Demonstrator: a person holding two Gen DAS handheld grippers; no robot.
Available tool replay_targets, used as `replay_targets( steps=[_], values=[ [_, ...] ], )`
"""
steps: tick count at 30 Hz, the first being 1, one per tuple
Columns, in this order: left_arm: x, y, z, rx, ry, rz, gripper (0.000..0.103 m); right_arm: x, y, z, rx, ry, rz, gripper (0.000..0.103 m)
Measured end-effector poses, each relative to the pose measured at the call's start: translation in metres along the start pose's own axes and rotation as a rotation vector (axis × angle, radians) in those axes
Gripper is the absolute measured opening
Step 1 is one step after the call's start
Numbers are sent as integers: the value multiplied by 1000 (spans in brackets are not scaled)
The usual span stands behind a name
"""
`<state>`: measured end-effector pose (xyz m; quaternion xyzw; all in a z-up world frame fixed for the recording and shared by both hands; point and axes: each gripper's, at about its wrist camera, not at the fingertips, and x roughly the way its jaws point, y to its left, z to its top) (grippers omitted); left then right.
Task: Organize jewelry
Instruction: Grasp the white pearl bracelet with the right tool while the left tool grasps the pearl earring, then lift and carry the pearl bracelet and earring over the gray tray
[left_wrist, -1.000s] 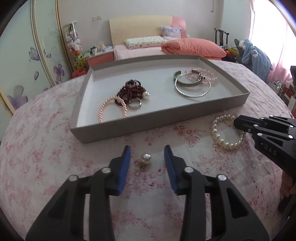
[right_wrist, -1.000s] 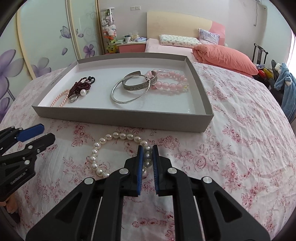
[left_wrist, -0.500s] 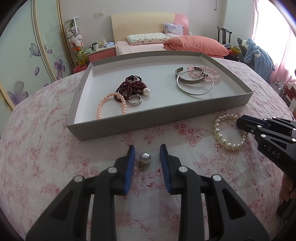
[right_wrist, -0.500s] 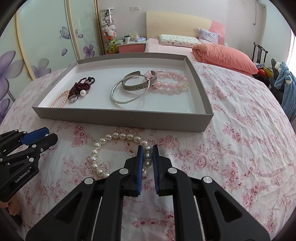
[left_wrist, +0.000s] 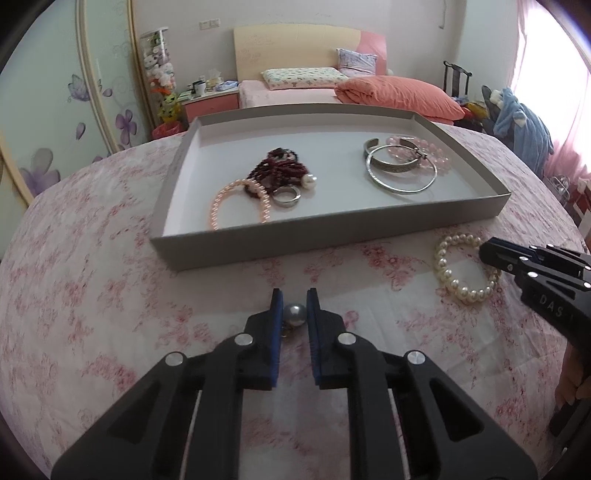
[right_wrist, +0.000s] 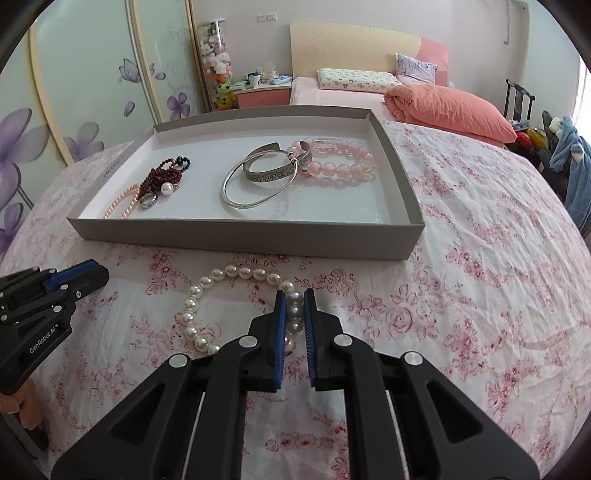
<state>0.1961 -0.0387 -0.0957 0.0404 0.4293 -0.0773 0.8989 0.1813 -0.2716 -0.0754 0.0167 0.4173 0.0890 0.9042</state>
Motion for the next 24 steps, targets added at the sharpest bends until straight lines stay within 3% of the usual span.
replay_targets(
  steps=[5, 10, 24],
  values=[
    [-11, 15, -11, -39, -6, -2, 14, -28, -2, -2, 53, -101, 83, 10],
    [-33, 22, -15, -73, -71, -16, 14, -55, 6, -4, 62, -189, 155, 10],
    [-79, 8, -19, -62, -247, 15, 14, -78, 17, -9, 65, -272, 185, 10]
  ],
)
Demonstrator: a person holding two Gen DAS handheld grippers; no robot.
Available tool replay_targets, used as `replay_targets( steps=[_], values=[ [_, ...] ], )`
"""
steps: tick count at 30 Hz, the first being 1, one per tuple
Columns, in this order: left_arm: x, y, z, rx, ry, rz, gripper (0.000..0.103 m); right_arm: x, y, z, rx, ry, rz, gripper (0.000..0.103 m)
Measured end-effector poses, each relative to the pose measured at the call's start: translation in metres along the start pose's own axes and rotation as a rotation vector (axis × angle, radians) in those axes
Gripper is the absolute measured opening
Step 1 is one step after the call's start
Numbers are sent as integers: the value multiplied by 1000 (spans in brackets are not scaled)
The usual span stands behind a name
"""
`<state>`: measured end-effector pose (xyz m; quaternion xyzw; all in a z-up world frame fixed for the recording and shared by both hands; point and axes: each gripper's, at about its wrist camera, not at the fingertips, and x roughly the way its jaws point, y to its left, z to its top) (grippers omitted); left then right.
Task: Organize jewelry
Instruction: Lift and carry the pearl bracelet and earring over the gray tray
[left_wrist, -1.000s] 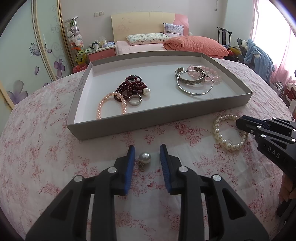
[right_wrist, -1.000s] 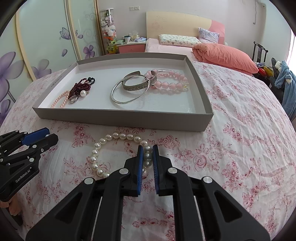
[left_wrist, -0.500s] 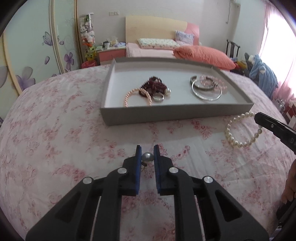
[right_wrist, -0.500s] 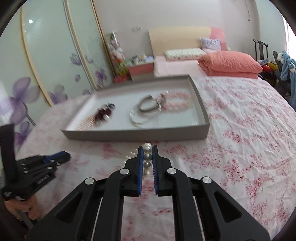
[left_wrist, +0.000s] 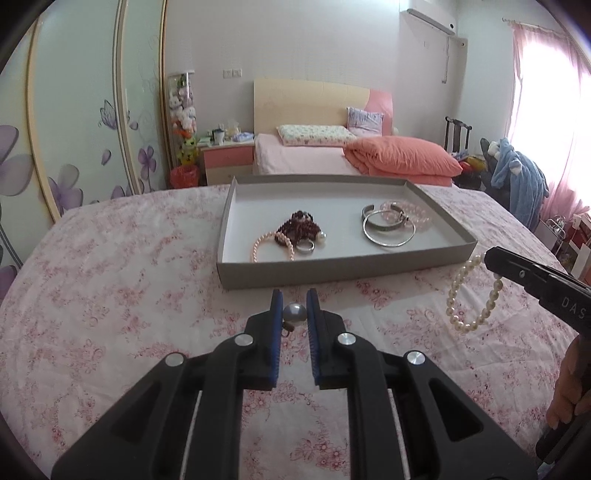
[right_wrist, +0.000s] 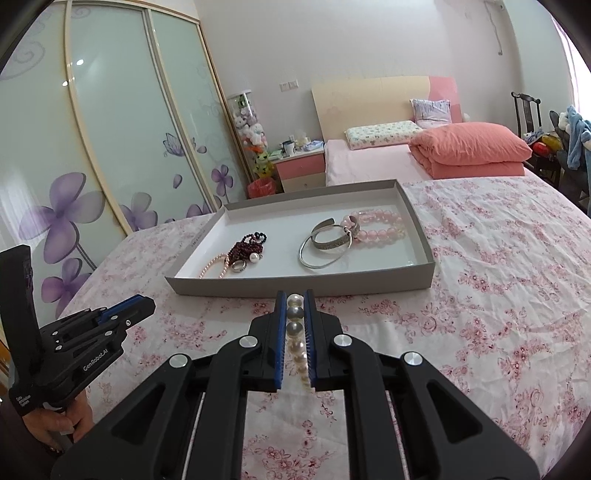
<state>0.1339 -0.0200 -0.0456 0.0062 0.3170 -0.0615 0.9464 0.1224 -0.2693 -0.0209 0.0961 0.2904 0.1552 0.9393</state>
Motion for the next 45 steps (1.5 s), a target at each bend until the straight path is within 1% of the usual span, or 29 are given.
replay_targets(
  steps=[8, 16, 22, 27, 33, 38, 45],
  values=[
    [-13, -7, 5, 3, -68, 25, 14, -12, 12, 5, -42, -75, -17, 10],
    [-23, -12, 10, 6, -122, 16, 14, -25, 29, 12, -111, -160, -46, 10],
    [-31, -14, 17, 11, -166, 12, 14, -37, 43, 21, -164, -247, -75, 10],
    [-37, -16, 24, 18, -202, 15, 14, -43, 48, 28, -186, -299, -96, 10],
    [-41, -18, 28, 21, -231, 22, 14, -46, 49, 32, -188, -331, -115, 10],
    [-41, -20, 31, 27, -239, 32, 14, -47, 50, 34, -197, -356, -138, 10],
    [-40, -24, 37, 38, -245, 38, 14, -46, 48, 39, -197, -366, -143, 10]
  ],
)
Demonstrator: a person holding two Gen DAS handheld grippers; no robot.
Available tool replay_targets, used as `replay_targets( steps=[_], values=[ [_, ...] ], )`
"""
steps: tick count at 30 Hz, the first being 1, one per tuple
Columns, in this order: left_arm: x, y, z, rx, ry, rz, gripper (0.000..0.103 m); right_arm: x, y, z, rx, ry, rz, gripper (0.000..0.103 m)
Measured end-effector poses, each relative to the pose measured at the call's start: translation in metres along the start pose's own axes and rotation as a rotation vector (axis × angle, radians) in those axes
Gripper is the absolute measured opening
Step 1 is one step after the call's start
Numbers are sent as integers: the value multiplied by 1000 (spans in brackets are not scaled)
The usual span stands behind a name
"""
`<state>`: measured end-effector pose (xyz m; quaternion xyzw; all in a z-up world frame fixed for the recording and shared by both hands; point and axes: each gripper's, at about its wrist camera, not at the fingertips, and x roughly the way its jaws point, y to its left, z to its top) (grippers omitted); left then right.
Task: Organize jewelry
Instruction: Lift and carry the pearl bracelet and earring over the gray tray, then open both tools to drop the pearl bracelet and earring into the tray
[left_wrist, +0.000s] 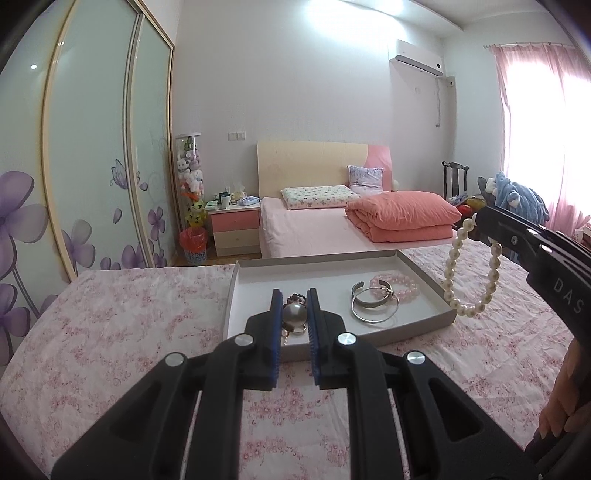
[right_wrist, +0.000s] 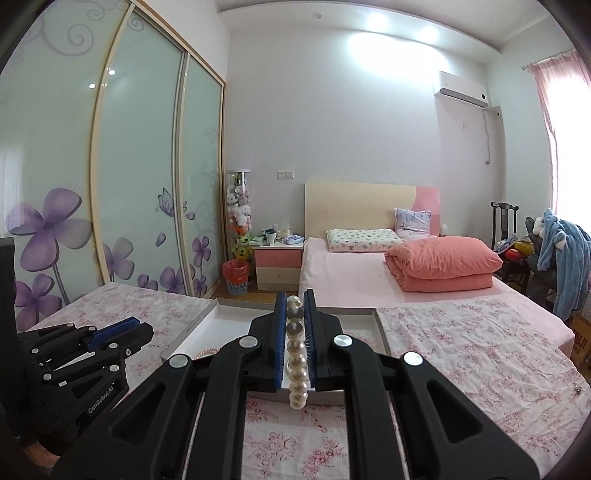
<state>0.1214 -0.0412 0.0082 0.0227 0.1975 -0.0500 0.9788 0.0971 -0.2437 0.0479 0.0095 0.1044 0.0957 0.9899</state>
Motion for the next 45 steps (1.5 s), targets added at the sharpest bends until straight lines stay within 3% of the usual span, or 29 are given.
replay_targets(
  steps=[11, 18, 30, 33, 34, 37, 45],
  values=[
    [29, 3, 15, -13, 9, -18, 14, 32, -10, 9, 30, 5, -5, 10],
    [79, 3, 25, -26, 55, -51, 14, 85, -19, 3, 67, 86, -1, 10],
    [152, 0, 12, -45, 172, -99, 14, 150, -29, -22, 147, 250, 55, 10],
    [156, 4, 9, -59, 174, -89, 21, 155, -34, -25, 168, 279, 47, 11],
    [158, 6, 10, -63, 175, -86, 24, 154, -35, -26, 173, 283, 44, 16],
    [157, 14, 12, -84, 170, -76, 25, 145, -39, -23, 173, 253, 19, 43],
    [128, 46, 30, -150, 106, -27, 33, 123, -43, -10, 188, 228, -1, 46]
  ],
)
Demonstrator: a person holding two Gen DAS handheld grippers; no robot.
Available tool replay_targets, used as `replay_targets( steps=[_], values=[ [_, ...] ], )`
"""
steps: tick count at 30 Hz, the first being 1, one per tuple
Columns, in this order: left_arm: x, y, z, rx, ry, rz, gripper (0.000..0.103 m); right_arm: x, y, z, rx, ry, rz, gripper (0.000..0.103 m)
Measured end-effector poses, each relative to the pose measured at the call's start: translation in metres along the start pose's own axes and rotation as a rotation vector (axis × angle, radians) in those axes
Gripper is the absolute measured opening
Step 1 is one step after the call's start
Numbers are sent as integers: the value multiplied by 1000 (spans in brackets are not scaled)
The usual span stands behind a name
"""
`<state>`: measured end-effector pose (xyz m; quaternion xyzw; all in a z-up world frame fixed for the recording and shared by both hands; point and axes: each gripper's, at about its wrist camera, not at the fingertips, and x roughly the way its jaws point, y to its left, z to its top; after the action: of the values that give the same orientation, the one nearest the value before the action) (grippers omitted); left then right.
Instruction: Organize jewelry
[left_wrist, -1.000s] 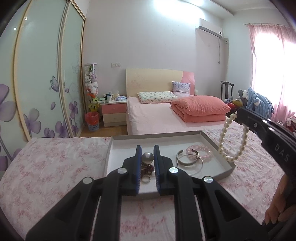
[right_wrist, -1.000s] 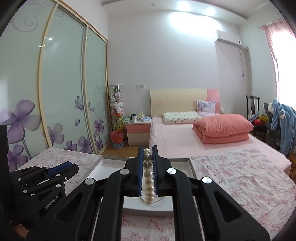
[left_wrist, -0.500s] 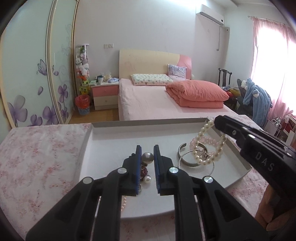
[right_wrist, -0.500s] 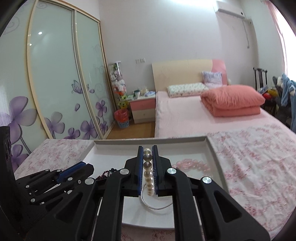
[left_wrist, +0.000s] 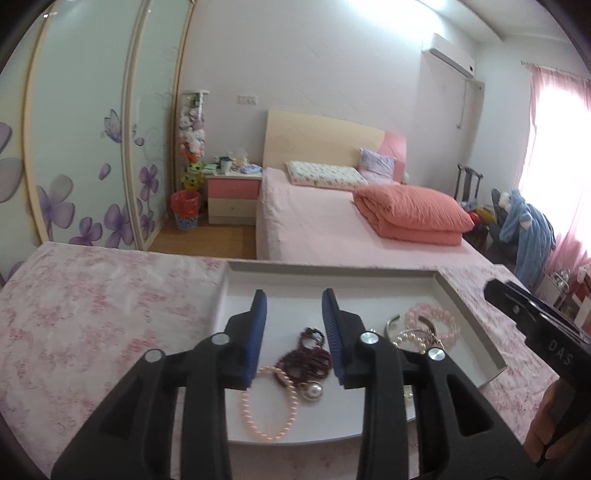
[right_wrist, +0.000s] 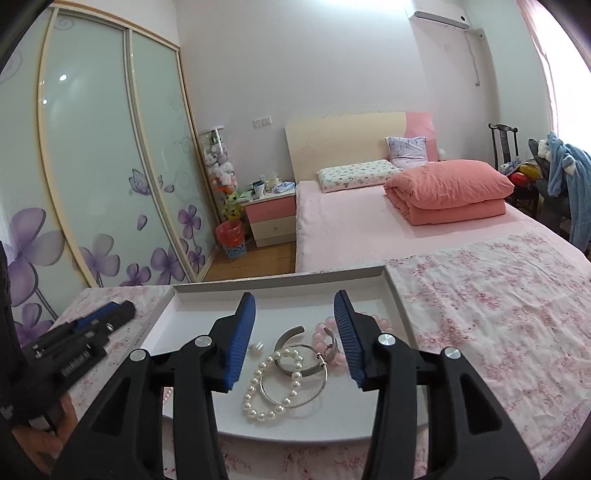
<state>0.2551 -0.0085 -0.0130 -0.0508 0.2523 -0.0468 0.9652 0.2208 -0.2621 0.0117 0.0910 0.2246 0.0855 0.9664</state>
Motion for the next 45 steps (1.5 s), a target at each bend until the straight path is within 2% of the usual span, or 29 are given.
replay_targets(
  steps=[2, 6, 12, 17, 24, 26, 29, 34, 39, 45],
  values=[
    [-12, 4, 2, 0, -15, 10, 33, -7, 1, 0, -4, -4, -2, 51],
    [-33, 8, 0, -4, -32, 18, 35, -25, 8, 1, -20, -19, -1, 55],
    [-71, 18, -8, -21, -60, 25, 43, -55, 19, -4, -52, -45, -23, 70],
    [-98, 24, -15, -33, -83, 30, 55, -77, 27, -11, -70, -57, -36, 86],
    [-135, 24, -27, -13, -134, 41, 74, -102, 31, -21, -77, -72, -49, 101],
    [-144, 23, -30, 1, -146, 40, 86, -108, 33, -24, -82, -79, -53, 101],
    [-156, 18, -35, 27, -167, 40, 99, -116, 37, -28, -99, -87, -56, 101],
    [-169, 11, -44, 59, -181, 51, 99, -130, 42, -37, -125, -118, -62, 101],
    [-179, 12, -53, 46, -181, 67, 99, -143, 41, -43, -129, -151, -67, 101],
    [-193, 9, -66, 46, -218, 104, 99, -153, 38, -51, -123, -179, -62, 101]
  ],
)
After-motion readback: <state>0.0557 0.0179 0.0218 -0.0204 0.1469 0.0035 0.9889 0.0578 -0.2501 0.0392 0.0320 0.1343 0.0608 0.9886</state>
